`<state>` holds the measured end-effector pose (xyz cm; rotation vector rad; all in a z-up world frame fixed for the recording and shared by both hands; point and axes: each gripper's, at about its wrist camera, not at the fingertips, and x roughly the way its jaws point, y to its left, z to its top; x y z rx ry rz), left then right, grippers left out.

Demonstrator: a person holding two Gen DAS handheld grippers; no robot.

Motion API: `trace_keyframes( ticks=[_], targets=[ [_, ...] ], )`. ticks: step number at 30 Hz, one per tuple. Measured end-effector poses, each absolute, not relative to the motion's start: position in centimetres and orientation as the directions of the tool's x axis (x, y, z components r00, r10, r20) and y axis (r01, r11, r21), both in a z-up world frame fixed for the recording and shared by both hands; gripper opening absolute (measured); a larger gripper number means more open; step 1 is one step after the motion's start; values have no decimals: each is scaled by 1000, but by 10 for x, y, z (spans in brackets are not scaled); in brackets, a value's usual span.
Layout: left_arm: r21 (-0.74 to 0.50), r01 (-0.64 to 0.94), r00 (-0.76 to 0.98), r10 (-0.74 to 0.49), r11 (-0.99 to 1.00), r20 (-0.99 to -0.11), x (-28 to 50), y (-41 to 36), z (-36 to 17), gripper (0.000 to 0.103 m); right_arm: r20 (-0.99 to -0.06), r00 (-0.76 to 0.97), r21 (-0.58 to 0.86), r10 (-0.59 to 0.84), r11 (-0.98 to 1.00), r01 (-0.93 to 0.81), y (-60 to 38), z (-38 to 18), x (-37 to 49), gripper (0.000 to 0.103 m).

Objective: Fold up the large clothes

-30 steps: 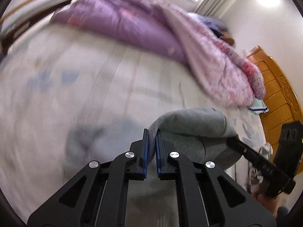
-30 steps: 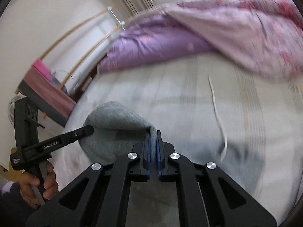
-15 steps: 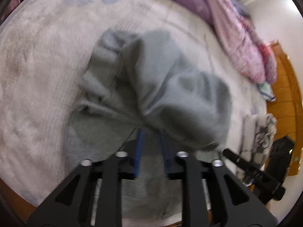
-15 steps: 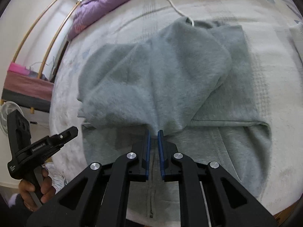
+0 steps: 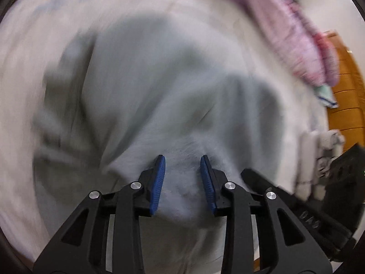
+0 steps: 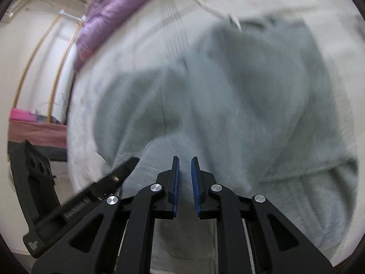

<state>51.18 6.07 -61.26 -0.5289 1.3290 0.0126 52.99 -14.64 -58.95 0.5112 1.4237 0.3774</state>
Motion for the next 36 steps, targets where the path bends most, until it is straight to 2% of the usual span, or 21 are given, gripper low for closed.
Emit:
trace_keyframes(
  ticks=[3, 5, 8, 10, 14, 18, 19, 21, 22, 25, 30, 34, 36],
  targets=[
    [-283, -341, 159, -242, 897, -957, 481, 61, -644, 32, -858, 47, 514, 512, 853, 89, -150, -617, 506, 9],
    [-285, -403, 109, -264, 870, -958, 462, 66, -667, 32, -875, -2, 481, 485, 867, 129, -157, -638, 488, 10],
    [-274, -372, 131, -242, 887, -961, 461, 61, -660, 33, -853, -9, 512, 521, 841, 177, -169, -649, 474, 8],
    [-286, -352, 131, -255, 891, -958, 466, 58, -653, 33, -855, -6, 511, 518, 845, 161, -171, -637, 476, 12],
    [-365, -324, 213, -308, 873, -927, 472, 65, -615, 33, -870, 61, 492, 489, 864, 107, -183, -596, 493, 12],
    [-405, -345, 315, -302, 847, -900, 491, 80, -576, 46, -858, 169, 505, 485, 857, 103, -205, -557, 526, 13],
    [-416, -352, 343, -298, 838, -891, 502, 85, -567, 49, -851, 196, 514, 488, 850, 112, -211, -550, 538, 17],
    [-420, -377, 388, -271, 825, -881, 528, 94, -552, 66, -844, 232, 519, 483, 844, 133, -221, -541, 560, 34],
    [-406, -389, 398, -246, 827, -884, 542, 98, -549, 66, -845, 245, 516, 475, 845, 139, -225, -539, 573, 46],
    [-382, -412, 424, -197, 827, -884, 586, 105, -542, 66, -840, 270, 520, 470, 840, 157, -226, -537, 602, 47],
    [-275, -472, 289, -148, 838, -946, 647, 123, -562, 75, -834, 249, 545, 493, 808, 225, -230, -553, 650, 50],
    [-213, -504, 232, -106, 837, -967, 674, 129, -584, 78, -848, 211, 527, 486, 812, 251, -219, -570, 679, 54],
    [-222, -513, 219, -124, 829, -968, 683, 132, -595, 78, -858, 190, 512, 477, 819, 260, -214, -581, 692, 54]
  ],
)
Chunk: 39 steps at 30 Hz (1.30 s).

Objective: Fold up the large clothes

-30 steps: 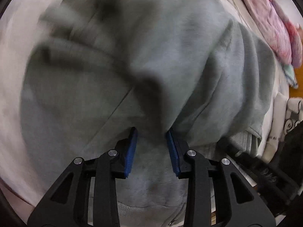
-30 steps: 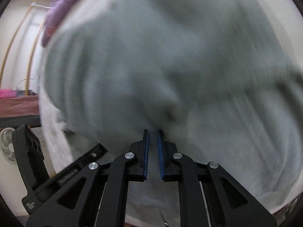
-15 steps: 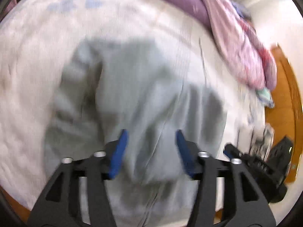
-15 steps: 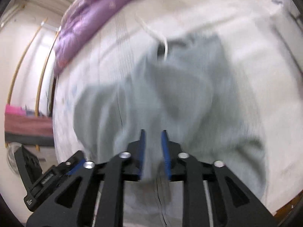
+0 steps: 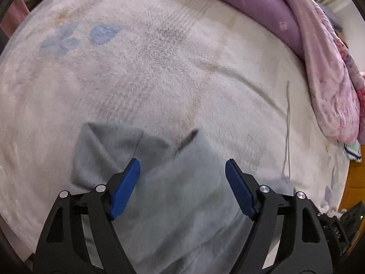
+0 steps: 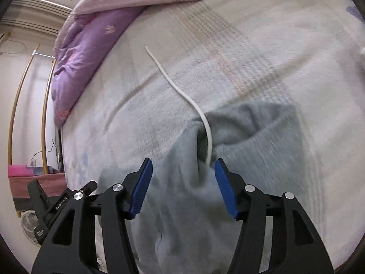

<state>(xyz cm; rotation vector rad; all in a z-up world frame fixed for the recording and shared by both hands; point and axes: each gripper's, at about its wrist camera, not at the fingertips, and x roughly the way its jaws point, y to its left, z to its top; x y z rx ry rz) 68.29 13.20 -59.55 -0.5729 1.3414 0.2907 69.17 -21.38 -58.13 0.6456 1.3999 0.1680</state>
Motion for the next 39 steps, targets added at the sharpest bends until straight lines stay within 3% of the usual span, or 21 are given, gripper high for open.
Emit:
trace_keyframes(
  ticks=[10, 11, 12, 14, 15, 16, 18, 21, 27, 33, 39],
  targets=[
    [-159, -493, 77, -139, 855, -987, 719, 128, -652, 77, -864, 156, 503, 478, 831, 236, -201, -621, 717, 54],
    [-151, -486, 68, -136, 861, -988, 720, 128, -654, 76, -864, 154, 502, 479, 835, 225, -200, -624, 719, 49],
    [-147, -482, 66, -132, 864, -989, 721, 127, -654, 70, -866, 147, 500, 478, 838, 221, -198, -627, 721, 46],
    [-129, -463, 62, -113, 877, -992, 721, 125, -653, 52, -858, 148, 513, 491, 830, 218, -199, -631, 722, 24],
    [-135, -458, 68, -116, 879, -991, 721, 125, -652, 36, -855, 156, 518, 494, 828, 216, -199, -631, 723, 20],
    [-154, -454, 80, -132, 878, -988, 720, 125, -651, 30, -848, 165, 530, 504, 820, 216, -201, -630, 723, 13],
    [-175, -453, 113, -138, 874, -984, 711, 126, -642, 20, -831, 197, 554, 521, 808, 200, -204, -621, 720, 11],
    [-243, -470, 218, -156, 848, -964, 689, 130, -618, 17, -809, 257, 575, 529, 803, 157, -207, -598, 709, 5],
    [-363, -448, 431, -159, 817, -888, 616, 127, -560, 16, -767, 377, 570, 520, 821, 28, -211, -536, 667, 4],
    [-389, -394, 515, -150, 833, -844, 550, 104, -517, 16, -743, 468, 528, 479, 849, -31, -219, -493, 586, 4],
    [-403, -322, 556, -173, 857, -813, 461, 92, -509, 16, -731, 542, 484, 415, 875, -17, -225, -476, 494, 4]
  ],
)
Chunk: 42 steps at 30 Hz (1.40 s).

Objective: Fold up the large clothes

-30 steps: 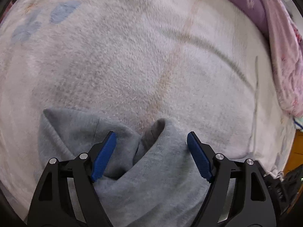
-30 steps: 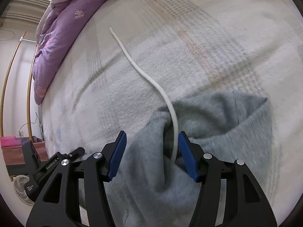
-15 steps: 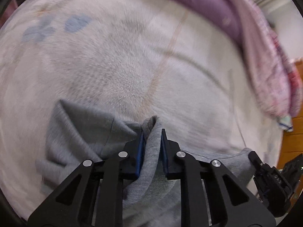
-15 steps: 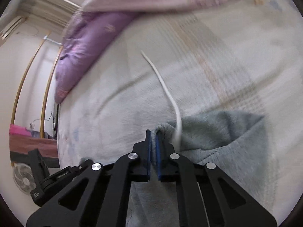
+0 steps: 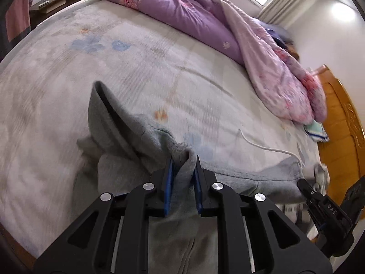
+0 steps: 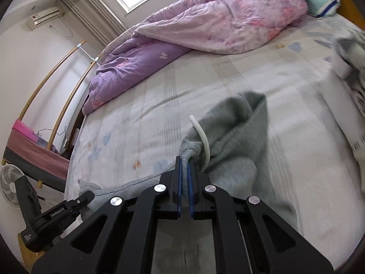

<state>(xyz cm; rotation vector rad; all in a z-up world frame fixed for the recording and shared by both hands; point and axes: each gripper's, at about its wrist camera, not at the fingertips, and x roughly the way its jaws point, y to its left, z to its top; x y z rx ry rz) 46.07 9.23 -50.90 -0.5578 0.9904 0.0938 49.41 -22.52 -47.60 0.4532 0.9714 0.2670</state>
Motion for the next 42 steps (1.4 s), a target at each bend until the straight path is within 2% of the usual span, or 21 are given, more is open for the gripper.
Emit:
trace_keyframes(
  ticks=[7, 14, 20, 25, 26, 28, 29, 30, 33, 34, 37, 38, 39, 40, 41, 42],
  targets=[
    [-376, -285, 520, -188, 881, -833, 368, 81, -528, 16, -761, 544, 463, 353, 883, 74, -236, -491, 389, 4],
    [-338, -339, 447, -166, 878, -879, 313, 76, -574, 16, -850, 425, 413, 312, 895, 169, -237, -549, 319, 4],
    [-285, -377, 403, -120, 881, -907, 281, 73, -610, 5, -863, 394, 409, 317, 895, 177, -237, -576, 299, 4],
    [-383, -425, 439, -184, 820, -880, 268, 87, -616, 6, -839, 371, 486, 397, 854, 187, -248, -589, 298, 9],
    [-410, -431, 470, -187, 804, -862, 265, 91, -612, 10, -834, 377, 499, 403, 843, 202, -252, -588, 296, 10],
    [-442, -444, 509, -187, 779, -840, 262, 97, -604, 35, -810, 402, 546, 428, 800, 249, -266, -583, 297, 11],
    [-453, -452, 527, -180, 768, -831, 262, 99, -601, 53, -799, 414, 562, 436, 785, 260, -270, -581, 298, 15],
    [-470, -458, 549, -176, 755, -817, 261, 102, -598, 54, -790, 433, 575, 435, 770, 277, -276, -577, 300, 18],
    [-476, -465, 548, -180, 746, -817, 275, 105, -596, 58, -774, 462, 597, 432, 742, 305, -283, -573, 312, 50],
    [-464, -468, 536, -176, 752, -826, 280, 104, -598, 58, -770, 464, 605, 438, 732, 313, -283, -574, 317, 57],
    [-418, -485, 463, -180, 768, -868, 300, 96, -617, 57, -802, 407, 574, 438, 753, 321, -275, -582, 339, 57],
    [-412, -487, 445, -187, 770, -876, 307, 94, -621, 53, -823, 380, 548, 423, 769, 329, -273, -586, 343, 56],
    [-408, -485, 428, -196, 774, -882, 312, 93, -627, 22, -821, 366, 553, 437, 768, 324, -270, -593, 347, 50],
    [-377, -475, 398, -188, 795, -898, 317, 89, -631, 12, -811, 365, 570, 458, 760, 311, -268, -597, 349, 15],
    [-357, -471, 392, -171, 807, -904, 319, 86, -630, 12, -812, 366, 567, 455, 766, 303, -269, -597, 349, 7],
    [-350, -466, 400, -160, 812, -903, 318, 84, -627, 11, -811, 380, 559, 445, 780, 281, -268, -591, 348, 7]
  ],
)
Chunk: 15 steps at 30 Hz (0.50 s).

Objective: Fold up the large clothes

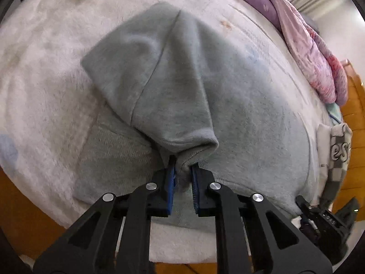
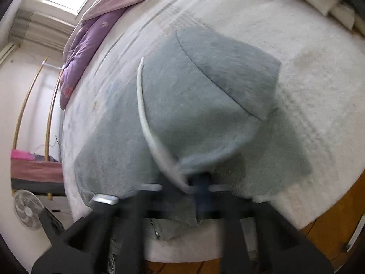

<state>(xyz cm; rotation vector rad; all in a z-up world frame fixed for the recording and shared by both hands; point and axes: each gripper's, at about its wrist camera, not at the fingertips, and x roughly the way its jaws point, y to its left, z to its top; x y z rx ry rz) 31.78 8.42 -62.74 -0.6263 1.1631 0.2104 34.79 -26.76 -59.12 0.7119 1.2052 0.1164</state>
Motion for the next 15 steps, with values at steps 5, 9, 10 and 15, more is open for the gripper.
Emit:
trace_keyframes(
  ticks=[5, 9, 10, 15],
  targets=[
    [-373, -440, 481, -137, 817, -866, 292, 80, -598, 11, -808, 437, 514, 396, 835, 194, -267, -561, 330, 6],
    [-349, -434, 448, -137, 831, -884, 272, 70, -606, 11, -833, 409, 491, 371, 837, 240, -273, -570, 324, 6],
    [-337, -438, 422, -140, 833, -896, 268, 68, -616, 11, -844, 394, 480, 363, 840, 255, -275, -577, 322, 6],
    [-305, -461, 376, -128, 833, -918, 268, 69, -639, 11, -896, 299, 417, 330, 857, 302, -278, -621, 315, 6]
  ],
)
